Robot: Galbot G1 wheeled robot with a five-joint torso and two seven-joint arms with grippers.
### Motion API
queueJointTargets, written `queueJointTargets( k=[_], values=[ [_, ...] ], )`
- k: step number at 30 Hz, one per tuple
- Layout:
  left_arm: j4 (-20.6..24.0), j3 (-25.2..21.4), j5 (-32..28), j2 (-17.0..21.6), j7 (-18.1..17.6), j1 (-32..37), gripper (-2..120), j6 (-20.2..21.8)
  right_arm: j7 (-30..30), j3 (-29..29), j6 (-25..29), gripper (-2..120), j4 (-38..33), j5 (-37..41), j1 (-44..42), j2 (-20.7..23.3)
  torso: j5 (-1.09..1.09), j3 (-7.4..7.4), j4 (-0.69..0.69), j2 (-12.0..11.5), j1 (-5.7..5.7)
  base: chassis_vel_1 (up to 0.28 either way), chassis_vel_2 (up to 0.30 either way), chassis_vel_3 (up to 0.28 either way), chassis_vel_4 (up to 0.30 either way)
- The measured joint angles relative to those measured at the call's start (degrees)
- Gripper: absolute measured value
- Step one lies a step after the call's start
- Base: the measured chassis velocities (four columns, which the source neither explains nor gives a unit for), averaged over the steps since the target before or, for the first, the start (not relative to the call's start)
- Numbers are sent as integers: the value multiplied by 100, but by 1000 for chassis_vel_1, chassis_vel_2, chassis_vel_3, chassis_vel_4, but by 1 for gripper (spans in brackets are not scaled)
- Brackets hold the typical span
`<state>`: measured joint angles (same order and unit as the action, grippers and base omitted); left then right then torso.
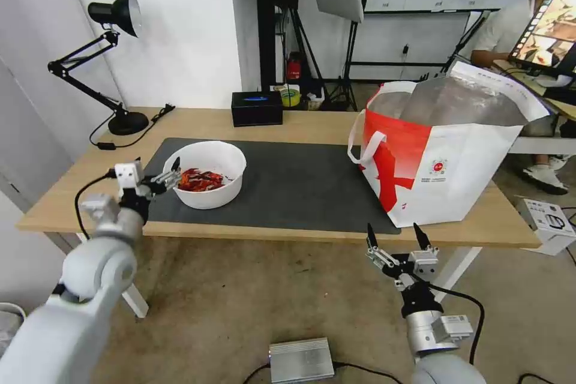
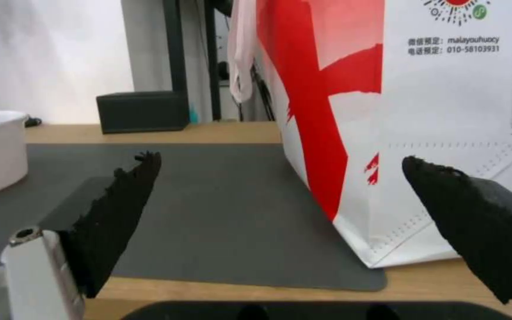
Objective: Pick up the trash from the table and place it into the takeout bag.
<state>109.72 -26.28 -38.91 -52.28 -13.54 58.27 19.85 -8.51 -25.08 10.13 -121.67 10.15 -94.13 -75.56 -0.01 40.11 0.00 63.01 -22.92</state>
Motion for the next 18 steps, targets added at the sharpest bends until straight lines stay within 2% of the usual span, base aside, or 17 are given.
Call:
queueJointTargets(
  k=[3, 5, 6, 8, 9, 11, 12, 14, 18],
  values=[
    [-200, 248, -103, 193, -10, -397, 100, 258, 0, -1, 1, 100, 0, 1, 0, 0, 0, 0, -1, 0, 0, 0, 0, 0, 0],
    [-380, 435, -411, 339, -28, -868, 100, 747, 0, 0, 1, 100, 0, 0, 0, 0, -1, 0, 0, 0, 0, 0, 0, 0, 0],
    [-380, 435, -411, 339, -28, -868, 100, 747, 0, 0, 1, 100, 0, 0, 0, 0, -1, 0, 0, 0, 0, 0, 0, 0, 0],
    [-553, 543, -624, 460, 47, -1316, 100, 1453, 1, 0, 3, 100, 0, 1, 0, 0, 1, 0, 0, 0, 0, 0, 0, 0, 0],
    [-553, 543, -624, 460, 47, -1316, 100, 1453, 1, 0, 3, 100, 0, 1, 0, 0, 1, 0, 0, 0, 0, 0, 0, 0, 0],
    [-822, 688, -782, 554, 201, -1735, 100, 2038, 1, 0, 3, 100, 0, 1, 0, 0, 0, 0, 0, 0, 0, 0, 0, 0, 0],
    [-822, 688, -782, 554, 201, -1735, 100, 2038, 1, 0, 3, 100, 0, 1, 0, 0, 0, 0, 0, 0, 0, 0, 0, 0, 0],
    [-1051, 838, -915, 618, 432, -2002, 100, 2267, 1, 0, 4, 100, 0, 1, 0, 0, 0, 0, -1, 0, 0, 0, 0, 0, 0],
    [-1384, 1098, -1094, 665, 597, -2278, 100, 2305, 1, 0, 4, 100, 0, 1, 0, 0, 1, 0, 0, 0, 0, 0, 0, 0, 0]
  ],
)
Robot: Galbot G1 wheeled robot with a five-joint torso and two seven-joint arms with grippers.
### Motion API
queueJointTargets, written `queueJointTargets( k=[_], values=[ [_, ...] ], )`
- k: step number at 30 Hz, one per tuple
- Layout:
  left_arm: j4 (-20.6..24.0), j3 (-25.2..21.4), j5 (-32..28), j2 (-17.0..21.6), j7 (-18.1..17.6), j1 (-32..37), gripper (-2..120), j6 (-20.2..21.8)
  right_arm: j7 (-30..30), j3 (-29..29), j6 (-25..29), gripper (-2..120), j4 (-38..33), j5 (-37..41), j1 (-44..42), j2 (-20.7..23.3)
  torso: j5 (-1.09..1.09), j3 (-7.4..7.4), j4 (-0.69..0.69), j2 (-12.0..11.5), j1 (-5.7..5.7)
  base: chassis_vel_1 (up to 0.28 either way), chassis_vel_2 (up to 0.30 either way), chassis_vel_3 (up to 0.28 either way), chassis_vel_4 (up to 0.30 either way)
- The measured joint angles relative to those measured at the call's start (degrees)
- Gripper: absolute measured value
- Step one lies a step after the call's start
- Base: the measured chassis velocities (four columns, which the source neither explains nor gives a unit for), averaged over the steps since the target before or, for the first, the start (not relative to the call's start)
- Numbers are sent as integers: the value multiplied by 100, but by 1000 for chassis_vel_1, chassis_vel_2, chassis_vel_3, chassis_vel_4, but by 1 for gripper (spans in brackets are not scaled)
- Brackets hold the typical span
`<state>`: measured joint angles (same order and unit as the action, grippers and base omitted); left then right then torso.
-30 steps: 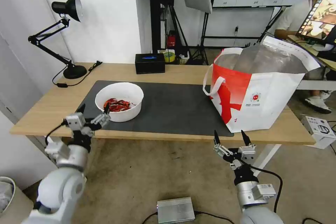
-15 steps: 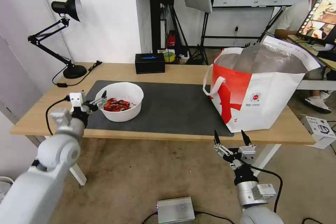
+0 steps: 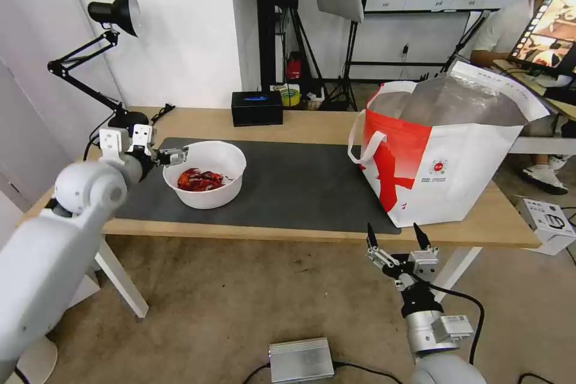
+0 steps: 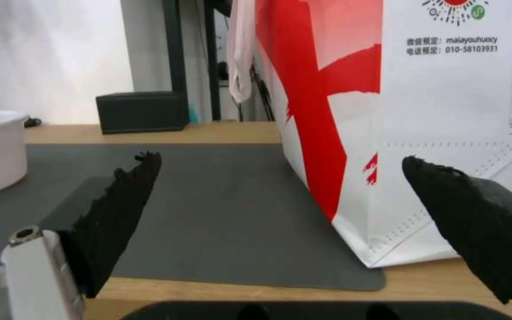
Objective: Pick up the trash from the table and place it into the takeout bag.
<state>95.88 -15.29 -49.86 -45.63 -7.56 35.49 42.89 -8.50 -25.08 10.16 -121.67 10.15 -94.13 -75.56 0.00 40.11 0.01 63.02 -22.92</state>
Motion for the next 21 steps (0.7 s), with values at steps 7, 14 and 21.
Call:
queueJointTargets(
  k=[7, 14, 21],
  values=[
    [-578, 418, 151, -64, 170, -359, 100, -15, 0, 0, 0, 100, 0, 0, 0, 0, -1, 0, -1, 0, 0, 0, 0, 0, 0],
    [-1075, 629, 424, -228, 360, -509, 100, -43, 0, 0, 0, 100, 0, 0, 0, 0, 0, 0, -1, 1, 0, 0, 0, 0, 0],
    [-1300, 651, 510, -311, 421, -551, 100, -60, 0, 0, 1, 100, 0, 0, 0, 0, 0, 0, -1, 1, 0, 0, 0, 0, 0]
  ],
)
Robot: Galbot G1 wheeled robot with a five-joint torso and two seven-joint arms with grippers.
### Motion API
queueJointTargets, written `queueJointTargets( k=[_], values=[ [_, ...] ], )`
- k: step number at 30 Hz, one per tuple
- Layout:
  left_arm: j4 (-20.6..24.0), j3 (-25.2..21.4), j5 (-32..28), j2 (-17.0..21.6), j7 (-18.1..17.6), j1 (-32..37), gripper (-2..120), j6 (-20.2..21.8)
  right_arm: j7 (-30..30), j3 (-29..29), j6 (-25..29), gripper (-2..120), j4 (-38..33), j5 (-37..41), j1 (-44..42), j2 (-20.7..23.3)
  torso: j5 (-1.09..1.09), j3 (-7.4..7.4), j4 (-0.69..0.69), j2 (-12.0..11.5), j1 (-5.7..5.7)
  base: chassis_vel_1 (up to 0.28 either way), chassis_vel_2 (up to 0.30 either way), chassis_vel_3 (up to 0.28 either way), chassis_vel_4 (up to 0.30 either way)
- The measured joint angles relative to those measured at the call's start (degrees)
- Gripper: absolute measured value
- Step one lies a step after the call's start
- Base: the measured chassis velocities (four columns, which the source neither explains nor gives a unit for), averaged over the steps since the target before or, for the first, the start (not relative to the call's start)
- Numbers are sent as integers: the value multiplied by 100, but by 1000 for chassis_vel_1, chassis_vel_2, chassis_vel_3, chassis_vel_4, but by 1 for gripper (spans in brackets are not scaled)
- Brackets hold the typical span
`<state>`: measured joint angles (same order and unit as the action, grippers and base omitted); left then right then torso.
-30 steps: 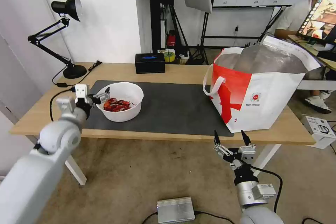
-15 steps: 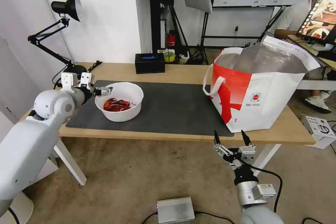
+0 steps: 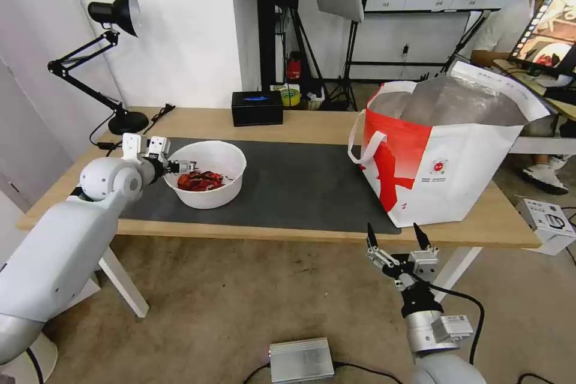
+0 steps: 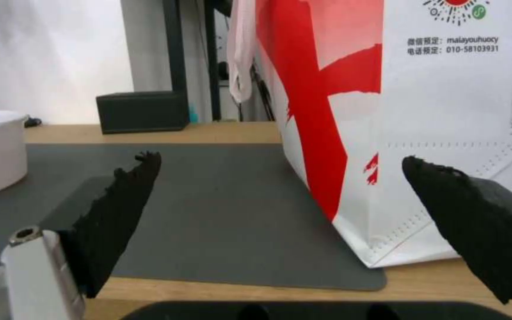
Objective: Pick up the trash from the table and place it into the takeout bag.
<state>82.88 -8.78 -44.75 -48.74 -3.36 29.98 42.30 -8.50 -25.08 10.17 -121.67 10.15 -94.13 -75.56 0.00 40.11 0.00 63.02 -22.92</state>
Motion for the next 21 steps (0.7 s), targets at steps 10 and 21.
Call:
queueJointTargets(
  k=[10, 21],
  values=[
    [-33, -5, 11, 5, 77, 12, 87, -11, 0, 0, 0, 100, 0, 0, 0, 0, 1, 0, 0, 0, 1, 0, 0, 0, 0],
    [11, 17, 44, -53, 133, 50, 41, -16, 0, 0, 0, 100, 0, 0, 0, 0, 1, -1, 0, 0, 1, 0, 0, 0, 0]
  ],
)
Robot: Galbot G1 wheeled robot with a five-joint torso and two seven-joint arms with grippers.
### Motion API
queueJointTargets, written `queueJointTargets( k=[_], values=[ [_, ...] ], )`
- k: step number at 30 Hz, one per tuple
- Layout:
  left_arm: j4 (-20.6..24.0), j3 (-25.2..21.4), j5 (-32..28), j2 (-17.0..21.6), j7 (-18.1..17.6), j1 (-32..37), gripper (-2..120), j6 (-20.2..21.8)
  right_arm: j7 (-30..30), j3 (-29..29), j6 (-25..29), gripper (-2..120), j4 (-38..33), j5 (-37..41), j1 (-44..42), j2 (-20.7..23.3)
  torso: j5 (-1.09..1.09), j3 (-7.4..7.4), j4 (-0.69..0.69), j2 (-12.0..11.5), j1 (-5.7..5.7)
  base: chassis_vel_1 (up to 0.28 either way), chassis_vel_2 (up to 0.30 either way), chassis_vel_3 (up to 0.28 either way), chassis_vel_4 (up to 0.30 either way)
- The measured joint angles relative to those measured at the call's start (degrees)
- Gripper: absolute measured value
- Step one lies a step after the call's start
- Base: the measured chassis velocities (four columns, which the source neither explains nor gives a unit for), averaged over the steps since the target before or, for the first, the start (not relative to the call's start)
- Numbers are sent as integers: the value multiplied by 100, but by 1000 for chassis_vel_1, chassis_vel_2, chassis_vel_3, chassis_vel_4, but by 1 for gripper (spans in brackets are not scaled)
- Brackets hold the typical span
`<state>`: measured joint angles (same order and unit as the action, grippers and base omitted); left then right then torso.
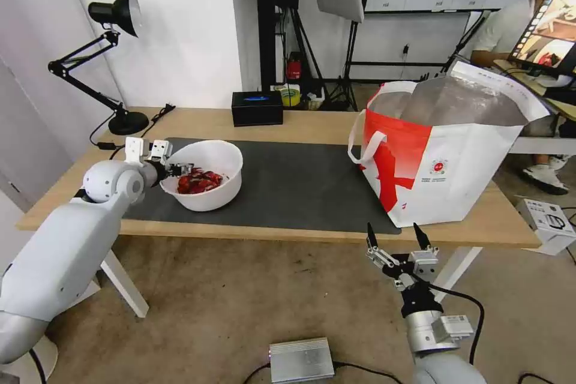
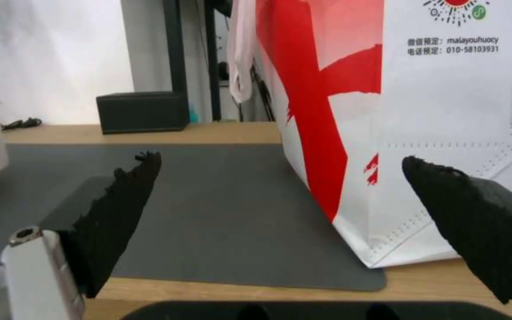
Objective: Pick up the trash from the table and place it into the takeout bag.
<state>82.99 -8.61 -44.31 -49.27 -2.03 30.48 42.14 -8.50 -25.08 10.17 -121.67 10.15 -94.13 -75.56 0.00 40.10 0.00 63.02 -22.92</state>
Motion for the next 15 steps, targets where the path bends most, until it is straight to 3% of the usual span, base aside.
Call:
queueJointTargets(
  k=[10, 15],
  values=[
    [122, -79, 32, -32, 1, 116, 3, -30, 0, 0, 0, 100, 0, 0, 0, 0, 0, 0, 1, 1, 0, 0, 0, 0, 0],
    [283, -193, 22, -10, 0, 261, 0, -24, 0, 0, 0, 100, 0, 0, 0, 0, -1, 0, 0, 0, 0, 0, 0, 0, 0]
  ],
)
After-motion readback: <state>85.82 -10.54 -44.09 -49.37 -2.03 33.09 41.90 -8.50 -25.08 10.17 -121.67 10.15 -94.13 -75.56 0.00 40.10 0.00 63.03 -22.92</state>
